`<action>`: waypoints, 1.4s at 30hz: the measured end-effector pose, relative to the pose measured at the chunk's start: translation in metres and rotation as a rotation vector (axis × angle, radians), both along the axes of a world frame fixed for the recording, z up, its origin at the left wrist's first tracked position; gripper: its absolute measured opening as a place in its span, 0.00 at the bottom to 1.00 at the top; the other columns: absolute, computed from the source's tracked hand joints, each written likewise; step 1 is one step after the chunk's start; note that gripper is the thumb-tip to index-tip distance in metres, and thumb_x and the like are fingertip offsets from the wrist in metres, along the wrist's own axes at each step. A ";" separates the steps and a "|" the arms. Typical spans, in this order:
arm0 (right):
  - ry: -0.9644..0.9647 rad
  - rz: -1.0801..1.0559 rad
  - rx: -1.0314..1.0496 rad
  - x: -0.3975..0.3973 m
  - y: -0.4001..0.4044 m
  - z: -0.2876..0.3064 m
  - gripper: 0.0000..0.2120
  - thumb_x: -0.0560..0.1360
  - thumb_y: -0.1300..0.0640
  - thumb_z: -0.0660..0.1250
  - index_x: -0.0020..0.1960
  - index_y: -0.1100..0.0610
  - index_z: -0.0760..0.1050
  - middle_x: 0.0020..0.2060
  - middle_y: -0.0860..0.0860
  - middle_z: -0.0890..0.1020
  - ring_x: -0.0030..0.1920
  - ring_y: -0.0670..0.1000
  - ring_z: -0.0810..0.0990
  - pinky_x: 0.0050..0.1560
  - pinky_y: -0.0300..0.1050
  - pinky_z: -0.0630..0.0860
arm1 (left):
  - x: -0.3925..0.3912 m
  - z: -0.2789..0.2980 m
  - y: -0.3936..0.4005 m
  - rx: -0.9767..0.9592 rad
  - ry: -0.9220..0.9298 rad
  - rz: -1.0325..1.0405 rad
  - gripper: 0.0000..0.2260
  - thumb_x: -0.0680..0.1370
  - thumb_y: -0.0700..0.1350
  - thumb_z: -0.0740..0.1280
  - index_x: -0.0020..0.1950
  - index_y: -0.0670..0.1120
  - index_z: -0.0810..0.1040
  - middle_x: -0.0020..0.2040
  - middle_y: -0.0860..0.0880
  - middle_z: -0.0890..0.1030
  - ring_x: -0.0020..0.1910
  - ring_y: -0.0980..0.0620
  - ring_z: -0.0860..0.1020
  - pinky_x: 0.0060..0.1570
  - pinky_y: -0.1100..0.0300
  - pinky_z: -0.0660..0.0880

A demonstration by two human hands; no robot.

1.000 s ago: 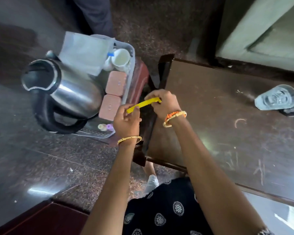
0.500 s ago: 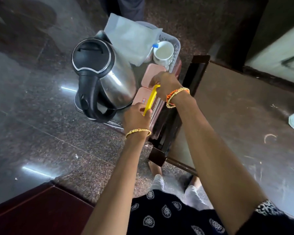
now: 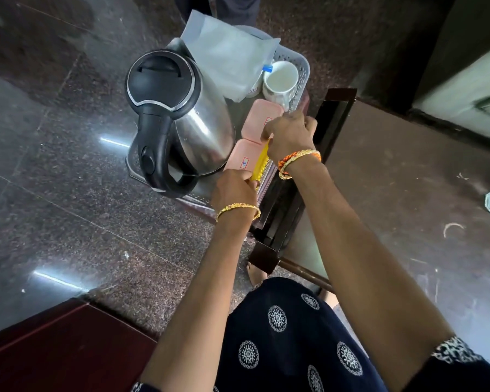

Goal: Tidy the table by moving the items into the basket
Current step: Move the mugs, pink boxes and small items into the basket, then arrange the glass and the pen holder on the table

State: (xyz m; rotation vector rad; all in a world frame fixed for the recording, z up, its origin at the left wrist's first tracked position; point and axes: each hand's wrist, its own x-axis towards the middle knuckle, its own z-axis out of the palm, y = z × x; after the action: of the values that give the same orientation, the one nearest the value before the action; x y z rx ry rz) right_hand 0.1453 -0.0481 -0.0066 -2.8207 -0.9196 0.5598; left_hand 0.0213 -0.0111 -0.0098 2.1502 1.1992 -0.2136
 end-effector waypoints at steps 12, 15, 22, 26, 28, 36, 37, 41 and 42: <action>-0.067 -0.042 -0.025 -0.016 0.005 0.000 0.13 0.71 0.65 0.66 0.54 0.57 0.78 0.53 0.60 0.78 0.61 0.60 0.71 0.61 0.53 0.64 | 0.006 0.002 0.008 -0.009 0.033 -0.093 0.07 0.76 0.42 0.65 0.49 0.43 0.83 0.53 0.41 0.82 0.52 0.40 0.79 0.53 0.50 0.78; 0.000 -0.125 0.127 -0.014 -0.002 -0.002 0.17 0.68 0.70 0.64 0.53 0.56 0.80 0.53 0.59 0.78 0.63 0.60 0.66 0.64 0.54 0.58 | 0.006 0.001 0.007 0.010 0.011 -0.095 0.08 0.77 0.41 0.65 0.49 0.43 0.83 0.54 0.41 0.82 0.53 0.40 0.79 0.52 0.52 0.77; 0.049 -0.116 0.315 -0.023 -0.015 -0.003 0.14 0.71 0.66 0.62 0.52 0.56 0.80 0.53 0.54 0.80 0.62 0.57 0.68 0.61 0.54 0.59 | 0.009 0.001 -0.004 0.155 -0.049 -0.124 0.09 0.76 0.40 0.63 0.50 0.42 0.82 0.49 0.40 0.81 0.47 0.41 0.79 0.45 0.52 0.77; 0.056 -0.121 0.399 -0.030 -0.022 -0.005 0.12 0.72 0.63 0.61 0.52 0.58 0.79 0.54 0.53 0.79 0.61 0.56 0.69 0.58 0.52 0.61 | 0.009 0.002 -0.010 0.166 -0.123 -0.076 0.08 0.75 0.39 0.63 0.50 0.42 0.82 0.50 0.40 0.80 0.47 0.42 0.78 0.44 0.53 0.75; 0.066 -0.138 0.454 -0.034 -0.026 -0.007 0.12 0.72 0.64 0.61 0.52 0.59 0.79 0.53 0.55 0.79 0.61 0.57 0.70 0.58 0.52 0.63 | 0.009 0.003 -0.013 0.176 -0.166 -0.068 0.09 0.76 0.38 0.62 0.51 0.41 0.81 0.49 0.39 0.79 0.47 0.41 0.78 0.43 0.53 0.74; 0.091 -0.311 0.788 -0.048 -0.062 0.004 0.09 0.68 0.72 0.61 0.42 0.67 0.79 0.42 0.61 0.81 0.46 0.62 0.78 0.47 0.52 0.74 | 0.010 0.011 -0.046 0.213 -0.323 -0.145 0.09 0.74 0.37 0.63 0.52 0.38 0.78 0.49 0.38 0.78 0.48 0.38 0.76 0.44 0.49 0.72; 0.073 -0.370 0.798 -0.048 -0.074 0.007 0.09 0.68 0.72 0.61 0.41 0.67 0.79 0.41 0.61 0.81 0.45 0.62 0.78 0.46 0.51 0.75 | 0.011 0.015 -0.056 0.202 -0.348 -0.181 0.08 0.74 0.37 0.63 0.51 0.37 0.78 0.49 0.37 0.78 0.48 0.38 0.76 0.43 0.49 0.71; 0.020 -0.616 0.777 -0.050 -0.138 0.003 0.09 0.68 0.71 0.62 0.40 0.64 0.79 0.40 0.58 0.81 0.41 0.58 0.79 0.43 0.42 0.73 | 0.021 0.014 -0.104 0.167 -0.362 -0.341 0.08 0.77 0.40 0.61 0.50 0.40 0.78 0.48 0.40 0.80 0.48 0.39 0.77 0.43 0.51 0.69; 0.014 -0.684 0.769 -0.050 -0.158 -0.001 0.08 0.68 0.71 0.62 0.40 0.63 0.80 0.40 0.57 0.81 0.40 0.57 0.79 0.41 0.38 0.70 | 0.026 0.012 -0.119 0.153 -0.353 -0.389 0.08 0.78 0.41 0.61 0.51 0.41 0.79 0.48 0.41 0.80 0.48 0.40 0.77 0.43 0.51 0.70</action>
State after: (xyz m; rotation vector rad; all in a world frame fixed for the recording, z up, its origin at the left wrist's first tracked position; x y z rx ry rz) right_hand 0.0951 -0.2063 -0.0075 -2.1857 -0.0666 0.0870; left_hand 0.0476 -0.1304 0.0020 2.4151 0.6108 0.0953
